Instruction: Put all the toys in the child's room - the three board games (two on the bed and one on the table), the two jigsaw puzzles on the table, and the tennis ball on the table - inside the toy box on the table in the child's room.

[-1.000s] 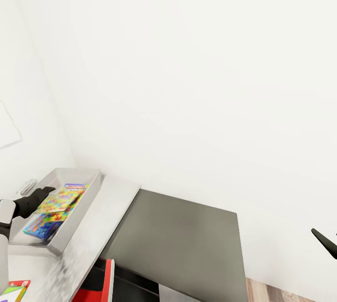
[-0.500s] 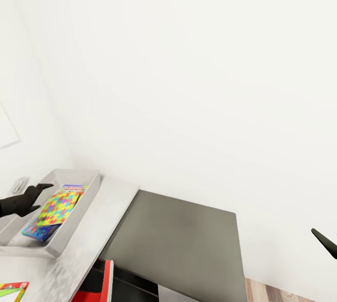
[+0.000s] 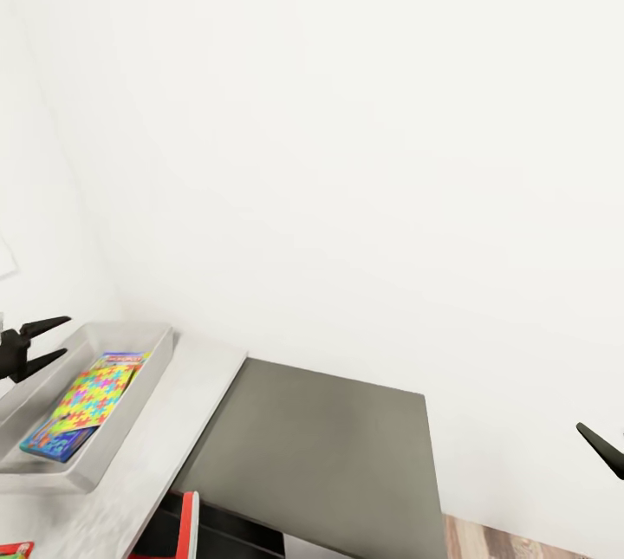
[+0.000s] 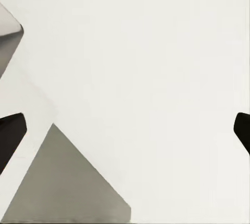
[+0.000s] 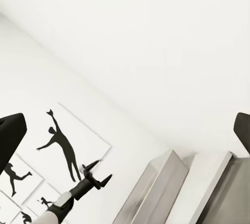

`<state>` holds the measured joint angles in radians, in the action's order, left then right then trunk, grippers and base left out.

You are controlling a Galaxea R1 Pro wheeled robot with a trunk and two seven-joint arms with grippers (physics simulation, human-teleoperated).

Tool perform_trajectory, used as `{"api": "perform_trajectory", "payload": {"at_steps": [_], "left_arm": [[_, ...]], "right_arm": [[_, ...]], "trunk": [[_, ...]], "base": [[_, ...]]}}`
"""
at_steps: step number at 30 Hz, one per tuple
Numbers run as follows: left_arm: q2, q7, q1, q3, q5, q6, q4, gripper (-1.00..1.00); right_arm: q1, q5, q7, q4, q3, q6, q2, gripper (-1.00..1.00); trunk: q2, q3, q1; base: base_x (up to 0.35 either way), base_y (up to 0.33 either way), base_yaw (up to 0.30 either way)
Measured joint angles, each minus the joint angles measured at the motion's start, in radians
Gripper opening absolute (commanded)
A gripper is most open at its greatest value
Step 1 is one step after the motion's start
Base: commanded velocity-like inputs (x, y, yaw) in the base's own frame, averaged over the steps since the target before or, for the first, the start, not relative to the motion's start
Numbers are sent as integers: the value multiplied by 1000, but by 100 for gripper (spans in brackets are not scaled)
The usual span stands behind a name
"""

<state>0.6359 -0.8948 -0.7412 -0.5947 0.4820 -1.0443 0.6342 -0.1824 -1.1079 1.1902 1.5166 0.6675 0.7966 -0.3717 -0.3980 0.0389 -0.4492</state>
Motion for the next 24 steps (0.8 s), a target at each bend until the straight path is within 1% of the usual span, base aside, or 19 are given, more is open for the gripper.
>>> {"api": "perform_trajectory", "payload": {"at_steps": [1, 2, 3, 6, 7, 8, 11, 12, 13, 15, 16, 18, 24], "left_arm": [[11, -69, 21, 14, -2, 0, 0, 100], [16, -104, 33, 20, -3, 0, 0, 100], [23, -166, 57, 28, -5, 1, 0, 100], [29, -246, 98, 35, -8, 16, 1, 100], [32, -292, 129, 37, -10, 38, 1, 100], [33, -313, 144, 38, -10, 50, 1, 100], [35, -431, 220, 41, -11, 111, 2, 100], [35, -452, 228, 42, -11, 118, 4, 100], [36, -488, 239, 48, -10, 126, 14, 100], [36, -519, 247, 58, -11, 133, 26, 100], [36, -547, 254, 81, -12, 139, 42, 100], [36, -568, 258, 108, -14, 143, 55, 100], [36, -580, 261, 126, -15, 146, 63, 100]], "right_arm": [[0, 0, 0, 0, 0, 0, 0, 100], [0, 0, 0, 0, 0, 0, 0, 100], [0, 0, 0, 0, 0, -1, 0, 100], [0, 0, 0, 0, 0, -1, 0, 100], [0, 0, 0, 0, 0, -1, 1, 100], [0, 0, 0, 0, 0, -1, 1, 100], [0, 1, -1, -1, 0, -1, 1, 100], [0, 1, -2, -1, 0, -1, 1, 100], [0, 1, -2, -1, 0, -2, 1, 100], [0, 1, -3, -1, -1, -2, 2, 100], [0, 1, -5, -1, -2, -3, 2, 100], [0, 6, -7, 1, -3, -4, 2, 100], [0, 33, -5, 0, -1, -4, 2, 100]], "trunk": [[0, -1, 0], [0, -3, 0], [0, -4, 0], [0, -9, 0], [0, -10, 0], [0, -12, 0], [0, -13, 0], [0, -14, 0], [0, -14, 0], [0, -14, 0], [0, -14, 0], [0, -14, 0], [0, -14, 0]], "base": [[0, 0, -111], [0, 0, -111], [0, 0, -111], [0, 0, -108], [0, 0, -90], [0, 0, -57], [0, 0, -26], [0, 0, -12], [0, 0, -10], [0, 0, -6], [0, 0, -3], [0, 0, -1], [0, 0, 0]]}}
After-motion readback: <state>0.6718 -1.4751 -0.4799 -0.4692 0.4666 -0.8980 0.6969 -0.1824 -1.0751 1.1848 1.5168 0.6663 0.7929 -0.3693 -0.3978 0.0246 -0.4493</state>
